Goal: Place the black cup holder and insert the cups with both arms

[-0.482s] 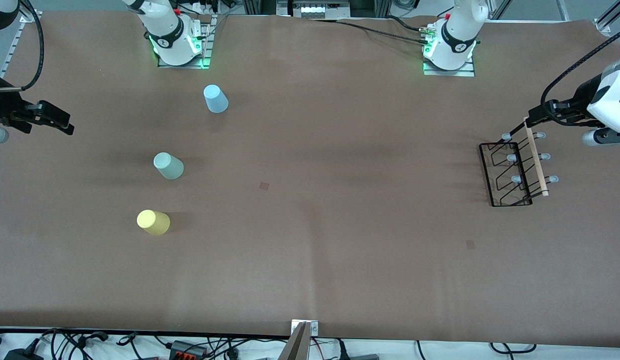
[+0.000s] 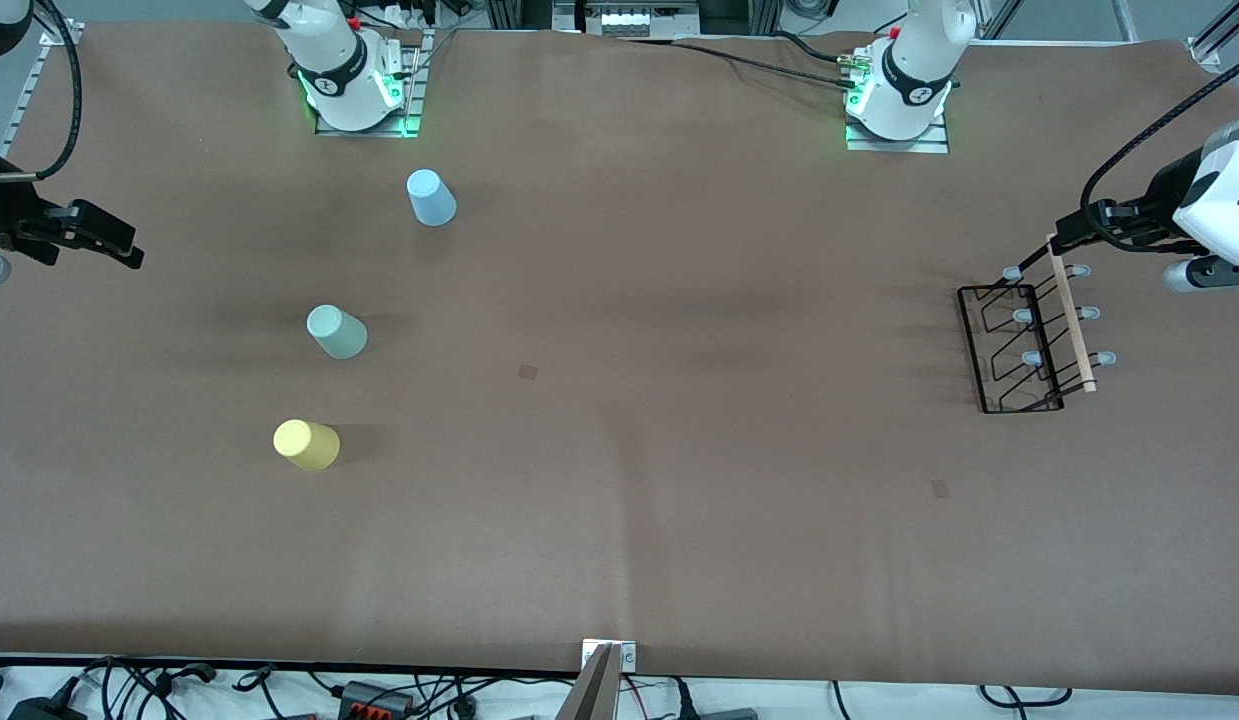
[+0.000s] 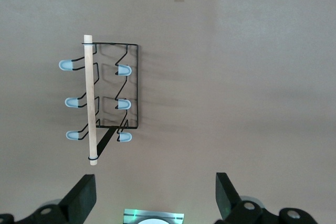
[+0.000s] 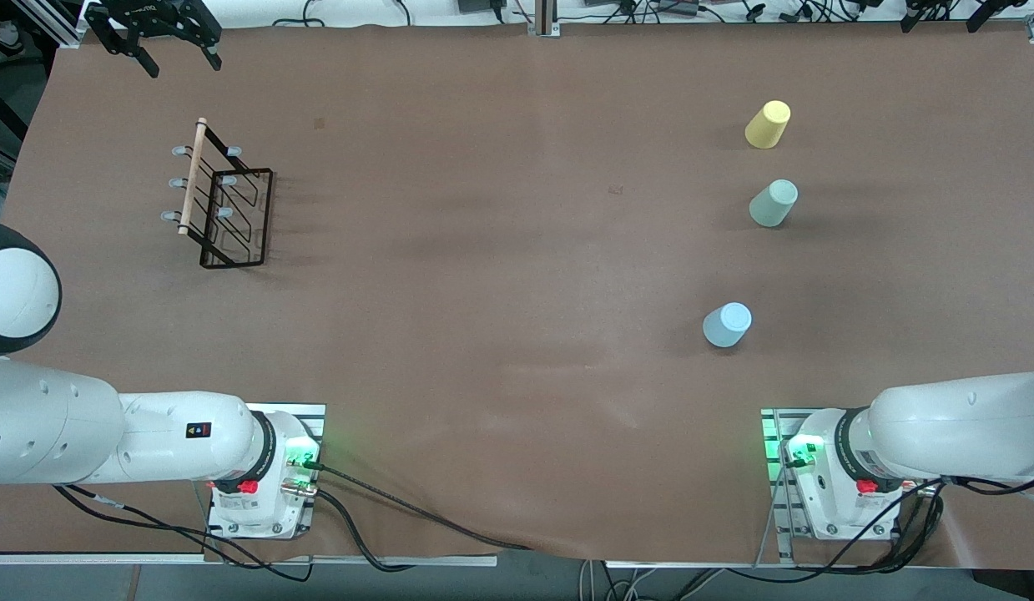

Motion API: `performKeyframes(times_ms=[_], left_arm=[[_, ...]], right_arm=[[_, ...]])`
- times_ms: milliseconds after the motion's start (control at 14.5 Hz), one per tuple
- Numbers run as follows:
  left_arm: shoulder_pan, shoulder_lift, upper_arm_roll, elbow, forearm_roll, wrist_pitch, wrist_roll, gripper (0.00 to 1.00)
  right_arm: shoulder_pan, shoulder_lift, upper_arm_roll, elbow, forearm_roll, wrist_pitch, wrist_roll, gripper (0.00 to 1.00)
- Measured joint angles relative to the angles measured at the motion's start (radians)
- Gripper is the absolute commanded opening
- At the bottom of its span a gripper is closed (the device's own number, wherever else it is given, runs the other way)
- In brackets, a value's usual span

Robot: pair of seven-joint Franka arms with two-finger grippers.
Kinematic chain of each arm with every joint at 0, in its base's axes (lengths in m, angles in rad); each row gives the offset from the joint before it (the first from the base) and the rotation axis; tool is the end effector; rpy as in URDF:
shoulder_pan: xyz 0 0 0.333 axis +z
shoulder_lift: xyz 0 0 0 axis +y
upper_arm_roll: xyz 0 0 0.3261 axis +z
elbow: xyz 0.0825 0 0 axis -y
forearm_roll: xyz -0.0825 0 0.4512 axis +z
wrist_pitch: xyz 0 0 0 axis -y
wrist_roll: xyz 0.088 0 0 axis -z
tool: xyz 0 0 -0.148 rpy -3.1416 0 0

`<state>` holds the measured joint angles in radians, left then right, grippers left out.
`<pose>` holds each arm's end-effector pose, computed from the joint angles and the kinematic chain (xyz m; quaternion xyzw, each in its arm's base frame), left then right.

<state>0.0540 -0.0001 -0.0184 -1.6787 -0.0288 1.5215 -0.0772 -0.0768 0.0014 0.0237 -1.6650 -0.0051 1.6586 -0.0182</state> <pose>0.6035 0.0171 0.5327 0.9952 0.0566 -0.0787 0.0128 0.6259 -0.0340 0.5494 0.9998 -0.0172 -0.0040 0.0024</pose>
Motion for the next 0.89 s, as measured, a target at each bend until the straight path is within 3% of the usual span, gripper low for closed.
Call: performKeyframes(times_ms=[482,894], left_arm=[[0.011,0.047,0.005,-0.006,0.024,0.059,0.0,1.0],[0.077,0.082,0.007,-0.131,0.073,0.253,0.134,1.0]], right_arm=[[0.0,0.0,0.0,0.0,0.0,0.0,0.0,1.0],[-0.001,0.0,-0.001,0.0,0.0,-0.001,0.0,1.0]])
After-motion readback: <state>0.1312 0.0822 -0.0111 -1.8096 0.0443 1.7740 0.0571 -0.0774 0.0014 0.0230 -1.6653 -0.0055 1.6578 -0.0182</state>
